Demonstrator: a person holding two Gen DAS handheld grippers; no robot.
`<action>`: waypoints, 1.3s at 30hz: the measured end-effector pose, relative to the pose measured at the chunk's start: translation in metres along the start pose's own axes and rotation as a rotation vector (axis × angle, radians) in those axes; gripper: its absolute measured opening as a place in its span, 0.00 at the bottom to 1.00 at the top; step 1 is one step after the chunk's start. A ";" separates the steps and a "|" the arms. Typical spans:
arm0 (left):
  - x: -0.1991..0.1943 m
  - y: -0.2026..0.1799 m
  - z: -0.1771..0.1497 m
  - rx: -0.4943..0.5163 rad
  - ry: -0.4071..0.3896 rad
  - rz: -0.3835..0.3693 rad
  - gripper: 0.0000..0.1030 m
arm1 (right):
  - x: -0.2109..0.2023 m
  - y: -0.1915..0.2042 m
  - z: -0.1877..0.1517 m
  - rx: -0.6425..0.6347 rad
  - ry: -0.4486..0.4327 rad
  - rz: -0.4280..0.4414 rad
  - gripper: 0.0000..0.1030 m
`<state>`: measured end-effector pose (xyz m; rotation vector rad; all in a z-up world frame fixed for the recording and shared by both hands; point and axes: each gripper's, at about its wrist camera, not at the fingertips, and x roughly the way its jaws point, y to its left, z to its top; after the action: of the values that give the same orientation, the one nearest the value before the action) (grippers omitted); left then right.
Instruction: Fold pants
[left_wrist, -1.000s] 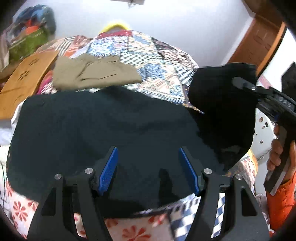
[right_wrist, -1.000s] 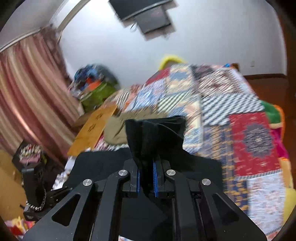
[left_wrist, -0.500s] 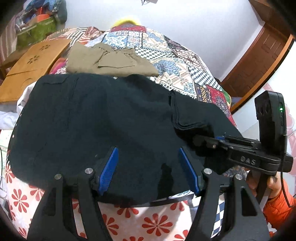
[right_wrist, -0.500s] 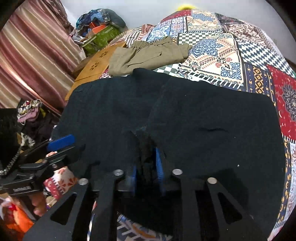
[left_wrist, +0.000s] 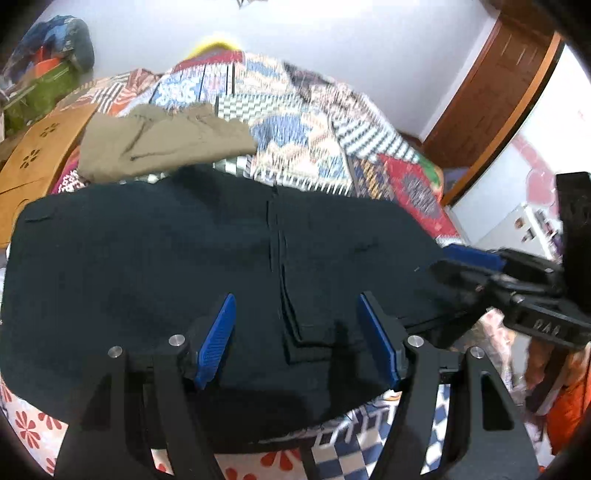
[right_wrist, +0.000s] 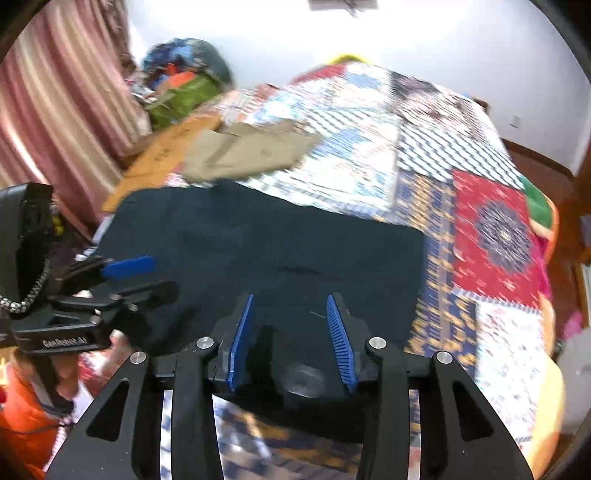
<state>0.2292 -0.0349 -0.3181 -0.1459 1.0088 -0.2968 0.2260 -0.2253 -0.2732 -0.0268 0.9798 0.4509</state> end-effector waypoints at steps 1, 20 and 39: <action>0.008 -0.002 -0.002 0.007 0.018 0.022 0.65 | 0.002 -0.007 -0.005 0.011 0.018 -0.006 0.36; -0.009 0.012 -0.023 -0.052 -0.023 0.128 0.74 | -0.004 -0.028 -0.034 0.066 0.048 0.050 0.38; -0.117 0.181 -0.094 -0.502 -0.125 0.189 0.74 | 0.017 0.079 0.030 -0.175 -0.035 0.165 0.47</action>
<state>0.1232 0.1753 -0.3196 -0.5141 0.9489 0.1422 0.2284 -0.1411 -0.2560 -0.0962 0.9094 0.6859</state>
